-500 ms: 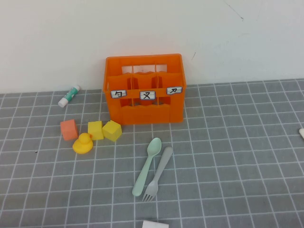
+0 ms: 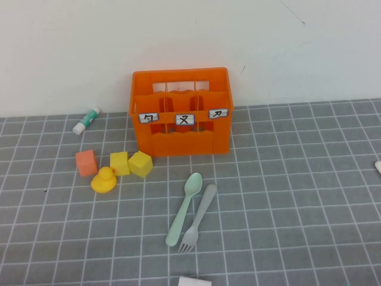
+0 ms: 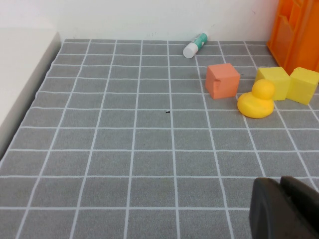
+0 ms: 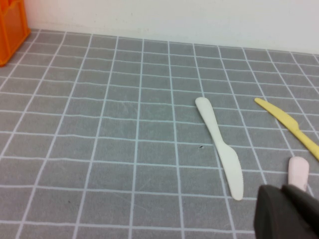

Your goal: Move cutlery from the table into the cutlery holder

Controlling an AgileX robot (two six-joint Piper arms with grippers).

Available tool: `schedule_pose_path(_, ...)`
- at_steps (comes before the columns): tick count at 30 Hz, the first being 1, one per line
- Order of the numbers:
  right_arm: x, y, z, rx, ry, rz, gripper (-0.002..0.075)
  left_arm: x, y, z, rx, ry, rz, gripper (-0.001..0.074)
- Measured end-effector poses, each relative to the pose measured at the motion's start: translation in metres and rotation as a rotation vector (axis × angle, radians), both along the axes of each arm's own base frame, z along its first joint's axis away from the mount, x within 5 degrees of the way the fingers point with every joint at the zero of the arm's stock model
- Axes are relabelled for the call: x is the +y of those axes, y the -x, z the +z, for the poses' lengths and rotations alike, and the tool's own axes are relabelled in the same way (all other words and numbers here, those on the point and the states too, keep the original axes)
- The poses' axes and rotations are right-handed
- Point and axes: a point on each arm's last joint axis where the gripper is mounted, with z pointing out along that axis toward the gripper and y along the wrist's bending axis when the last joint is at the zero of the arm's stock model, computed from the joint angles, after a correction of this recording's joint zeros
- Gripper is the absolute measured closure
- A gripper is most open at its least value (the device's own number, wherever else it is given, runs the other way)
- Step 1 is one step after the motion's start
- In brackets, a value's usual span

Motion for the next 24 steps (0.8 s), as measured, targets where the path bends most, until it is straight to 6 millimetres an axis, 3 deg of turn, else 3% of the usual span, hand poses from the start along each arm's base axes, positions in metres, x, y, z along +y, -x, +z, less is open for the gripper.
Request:
schedule_pose_path(16,-0.0006,0.0,0.0001,0.0,0.016,-0.001,0.0729,0.0,0.0,0.0,0.0,0.0,0.0,0.0736)
schedule_pose_path(24,-0.0075,0.0002,0.0008,0.003,0.21,-0.016,0.0729,0.0,0.0,0.0,0.0,0.0,0.0,0.0736)
